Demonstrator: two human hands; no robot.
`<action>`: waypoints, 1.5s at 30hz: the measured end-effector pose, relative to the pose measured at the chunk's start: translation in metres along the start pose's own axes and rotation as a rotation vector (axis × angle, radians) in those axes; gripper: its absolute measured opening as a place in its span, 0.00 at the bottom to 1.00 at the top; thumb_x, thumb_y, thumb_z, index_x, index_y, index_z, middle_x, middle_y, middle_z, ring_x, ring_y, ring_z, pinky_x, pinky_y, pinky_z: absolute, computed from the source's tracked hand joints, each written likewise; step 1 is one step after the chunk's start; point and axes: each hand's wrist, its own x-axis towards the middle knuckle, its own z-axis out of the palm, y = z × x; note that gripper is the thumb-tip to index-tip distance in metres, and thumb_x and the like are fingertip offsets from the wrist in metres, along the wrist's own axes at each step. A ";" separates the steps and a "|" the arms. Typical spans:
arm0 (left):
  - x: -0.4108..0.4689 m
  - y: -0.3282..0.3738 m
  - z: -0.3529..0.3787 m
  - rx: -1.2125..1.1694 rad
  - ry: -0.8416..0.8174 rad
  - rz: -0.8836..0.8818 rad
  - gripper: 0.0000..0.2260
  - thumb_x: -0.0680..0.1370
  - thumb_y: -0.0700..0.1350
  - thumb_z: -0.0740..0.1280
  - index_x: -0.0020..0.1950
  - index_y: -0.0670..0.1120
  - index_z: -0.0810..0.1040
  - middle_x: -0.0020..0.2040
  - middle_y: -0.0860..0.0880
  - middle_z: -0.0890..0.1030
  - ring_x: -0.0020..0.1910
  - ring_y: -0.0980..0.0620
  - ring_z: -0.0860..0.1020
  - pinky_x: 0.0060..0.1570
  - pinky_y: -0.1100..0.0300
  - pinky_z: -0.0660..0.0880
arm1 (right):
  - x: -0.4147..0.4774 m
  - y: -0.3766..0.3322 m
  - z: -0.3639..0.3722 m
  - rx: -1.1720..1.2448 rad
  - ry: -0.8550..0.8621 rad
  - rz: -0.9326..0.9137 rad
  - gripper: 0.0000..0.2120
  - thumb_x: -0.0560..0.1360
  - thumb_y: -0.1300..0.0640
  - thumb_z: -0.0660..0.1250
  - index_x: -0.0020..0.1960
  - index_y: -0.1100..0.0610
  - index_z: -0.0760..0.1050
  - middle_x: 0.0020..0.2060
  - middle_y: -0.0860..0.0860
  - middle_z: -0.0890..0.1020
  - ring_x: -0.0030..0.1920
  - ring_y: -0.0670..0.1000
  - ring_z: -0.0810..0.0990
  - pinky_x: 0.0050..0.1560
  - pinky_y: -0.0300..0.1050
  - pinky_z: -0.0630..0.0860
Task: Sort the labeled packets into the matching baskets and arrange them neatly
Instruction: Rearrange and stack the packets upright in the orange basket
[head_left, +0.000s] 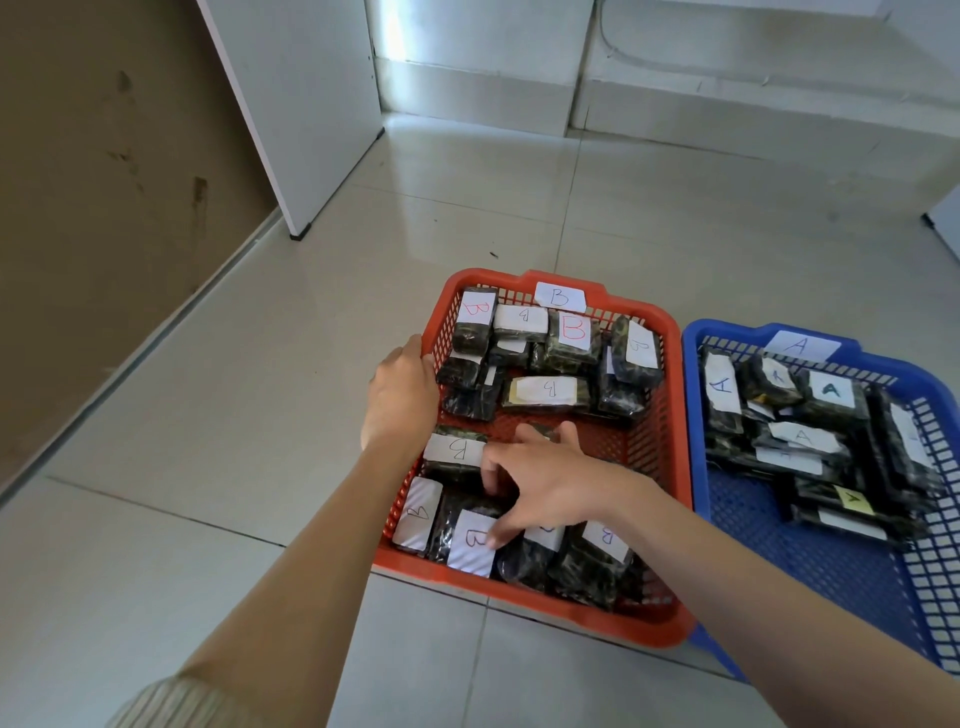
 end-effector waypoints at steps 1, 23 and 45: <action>0.000 0.000 0.000 0.001 0.002 0.000 0.13 0.83 0.47 0.54 0.63 0.44 0.71 0.53 0.46 0.78 0.48 0.47 0.79 0.49 0.49 0.79 | -0.001 0.001 0.000 0.063 0.003 -0.002 0.21 0.67 0.41 0.73 0.51 0.48 0.69 0.48 0.48 0.70 0.45 0.40 0.59 0.53 0.47 0.55; 0.001 -0.002 0.001 0.000 0.009 0.007 0.12 0.83 0.46 0.54 0.63 0.46 0.71 0.51 0.48 0.79 0.47 0.49 0.79 0.49 0.50 0.79 | 0.059 0.046 -0.024 0.544 0.856 0.268 0.10 0.78 0.55 0.64 0.59 0.56 0.73 0.50 0.54 0.80 0.49 0.55 0.79 0.50 0.47 0.75; -0.004 0.005 -0.004 0.103 0.064 0.071 0.15 0.82 0.46 0.57 0.68 0.45 0.69 0.62 0.46 0.74 0.62 0.46 0.71 0.60 0.50 0.69 | 0.041 0.053 -0.012 0.244 0.718 0.136 0.35 0.70 0.50 0.73 0.73 0.56 0.63 0.67 0.53 0.68 0.69 0.54 0.63 0.69 0.48 0.62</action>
